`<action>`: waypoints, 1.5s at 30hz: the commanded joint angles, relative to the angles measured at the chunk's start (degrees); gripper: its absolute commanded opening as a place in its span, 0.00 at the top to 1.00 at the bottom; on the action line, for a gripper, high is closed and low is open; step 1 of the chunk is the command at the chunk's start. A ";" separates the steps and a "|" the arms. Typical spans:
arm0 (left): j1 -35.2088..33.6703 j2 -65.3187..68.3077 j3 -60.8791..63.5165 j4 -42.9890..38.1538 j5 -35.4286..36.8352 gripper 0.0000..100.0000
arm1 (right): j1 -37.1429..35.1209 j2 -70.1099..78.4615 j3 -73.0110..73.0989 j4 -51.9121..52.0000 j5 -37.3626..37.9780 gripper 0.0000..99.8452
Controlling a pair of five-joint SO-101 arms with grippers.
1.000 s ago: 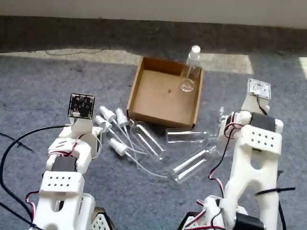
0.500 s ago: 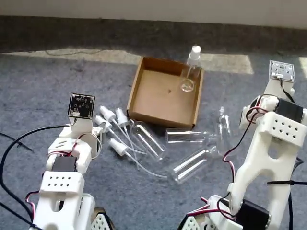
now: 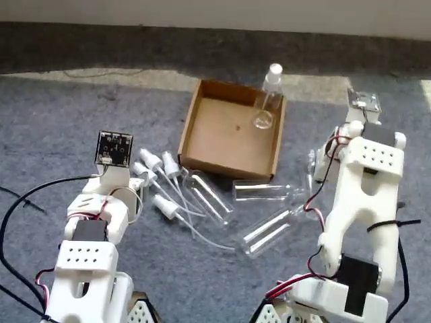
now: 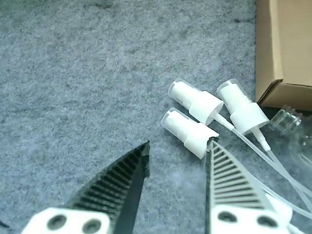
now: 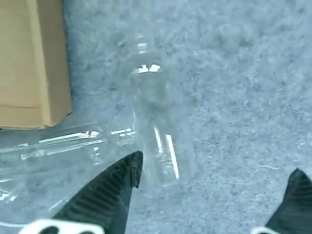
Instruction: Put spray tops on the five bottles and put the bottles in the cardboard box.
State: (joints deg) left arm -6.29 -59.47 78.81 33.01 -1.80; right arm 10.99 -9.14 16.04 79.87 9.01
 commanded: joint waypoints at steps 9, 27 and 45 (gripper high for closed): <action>0.66 -0.66 -0.31 -1.14 0.09 0.82 | -4.79 11.47 -10.51 -6.37 3.52 0.61; 0.75 -0.31 -0.31 -1.14 0.09 0.82 | -0.92 36.44 -25.10 -7.52 3.16 0.62; 0.92 -0.31 -0.31 -1.14 0.09 0.82 | 11.56 37.76 -24.84 -7.08 5.01 0.72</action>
State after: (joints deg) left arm -6.29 -59.47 78.81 33.01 -1.80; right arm 18.99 29.27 -6.20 72.92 12.18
